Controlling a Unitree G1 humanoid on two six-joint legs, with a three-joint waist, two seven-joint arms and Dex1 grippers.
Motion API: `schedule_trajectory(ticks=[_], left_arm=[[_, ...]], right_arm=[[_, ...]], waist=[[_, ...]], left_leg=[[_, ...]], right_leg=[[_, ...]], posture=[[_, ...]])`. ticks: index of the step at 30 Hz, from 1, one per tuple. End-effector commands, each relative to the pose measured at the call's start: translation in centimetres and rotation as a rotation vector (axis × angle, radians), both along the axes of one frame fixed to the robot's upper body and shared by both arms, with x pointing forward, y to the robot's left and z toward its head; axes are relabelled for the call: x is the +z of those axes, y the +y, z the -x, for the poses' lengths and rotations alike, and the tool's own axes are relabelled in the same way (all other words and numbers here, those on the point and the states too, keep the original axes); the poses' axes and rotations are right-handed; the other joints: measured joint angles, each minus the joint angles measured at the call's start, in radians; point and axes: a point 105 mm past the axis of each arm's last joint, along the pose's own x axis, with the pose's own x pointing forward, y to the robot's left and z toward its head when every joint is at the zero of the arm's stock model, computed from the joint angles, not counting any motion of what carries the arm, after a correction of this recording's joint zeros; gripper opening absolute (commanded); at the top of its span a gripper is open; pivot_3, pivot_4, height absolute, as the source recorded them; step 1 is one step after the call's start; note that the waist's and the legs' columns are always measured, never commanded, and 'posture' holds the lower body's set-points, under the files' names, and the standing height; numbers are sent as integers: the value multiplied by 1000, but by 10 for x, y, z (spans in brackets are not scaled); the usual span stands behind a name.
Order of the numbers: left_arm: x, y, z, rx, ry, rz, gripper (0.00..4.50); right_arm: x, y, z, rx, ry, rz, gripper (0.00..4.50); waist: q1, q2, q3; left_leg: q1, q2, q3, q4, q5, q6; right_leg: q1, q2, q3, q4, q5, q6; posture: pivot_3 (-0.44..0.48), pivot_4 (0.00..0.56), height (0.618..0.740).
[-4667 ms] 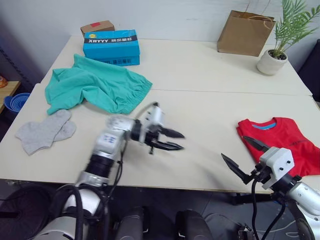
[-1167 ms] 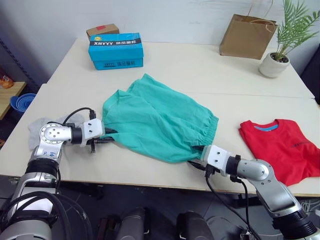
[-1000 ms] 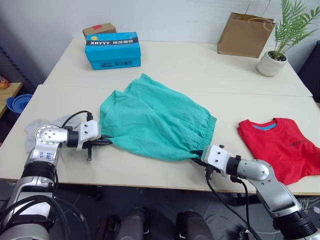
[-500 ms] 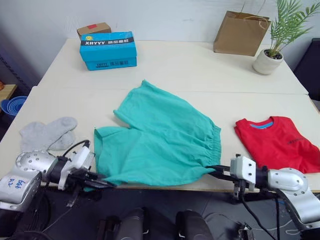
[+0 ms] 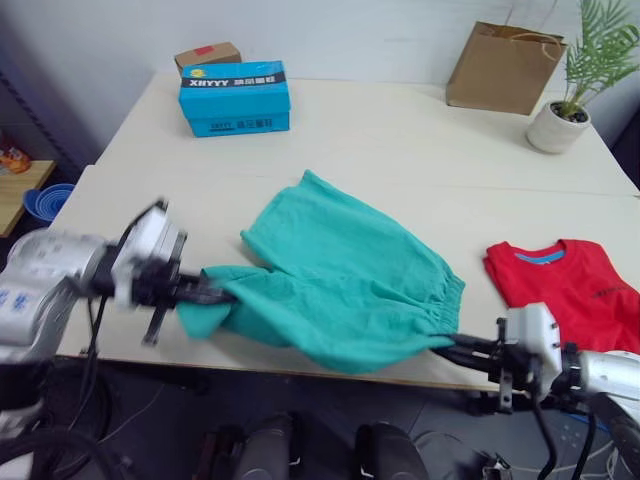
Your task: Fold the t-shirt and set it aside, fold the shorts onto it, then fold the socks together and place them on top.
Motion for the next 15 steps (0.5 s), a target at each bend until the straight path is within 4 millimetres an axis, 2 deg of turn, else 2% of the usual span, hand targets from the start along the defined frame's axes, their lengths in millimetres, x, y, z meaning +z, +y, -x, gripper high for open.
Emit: schedule_trajectory(ticks=[1,4,6,9,12,15], left_arm=[[22,-17,-46,68,-173,17,0],[36,-36,-77,94,-264,3,0],[47,-49,-98,150,-299,11,0],[54,-65,-119,230,-343,-7,0],[48,-73,-132,306,-336,-45,0],[38,-73,-143,390,-314,-72,0]], right_arm=[[19,-11,-12,-118,-41,-63,14],[23,-20,-26,-209,-30,-89,14],[20,-25,-36,-279,-9,-91,14],[11,-36,-53,-430,11,-102,14],[4,-42,-63,-524,28,-129,14],[-4,-41,-71,-552,25,-71,14]], waist=[[7,-1,0],[12,-4,1],[8,-5,1],[-1,-9,3],[-6,-9,3],[-8,-9,3]], left_leg=[[-1,0,0,1,0,1],[-8,-1,3,4,2,9],[-9,-2,7,4,3,11],[-14,-2,7,5,3,14],[-18,-2,7,5,3,15],[-22,-2,6,7,4,15]], right_leg=[[0,0,-1,1,1,2],[-6,2,-3,2,3,5],[-9,5,-6,3,4,7],[-11,7,-7,3,5,9],[-15,7,-8,3,5,10],[-17,7,-9,4,5,10]], posture=[[0,150,740],[0,150,740],[0,150,740],[0,150,740],[0,150,740],[0,150,740]])
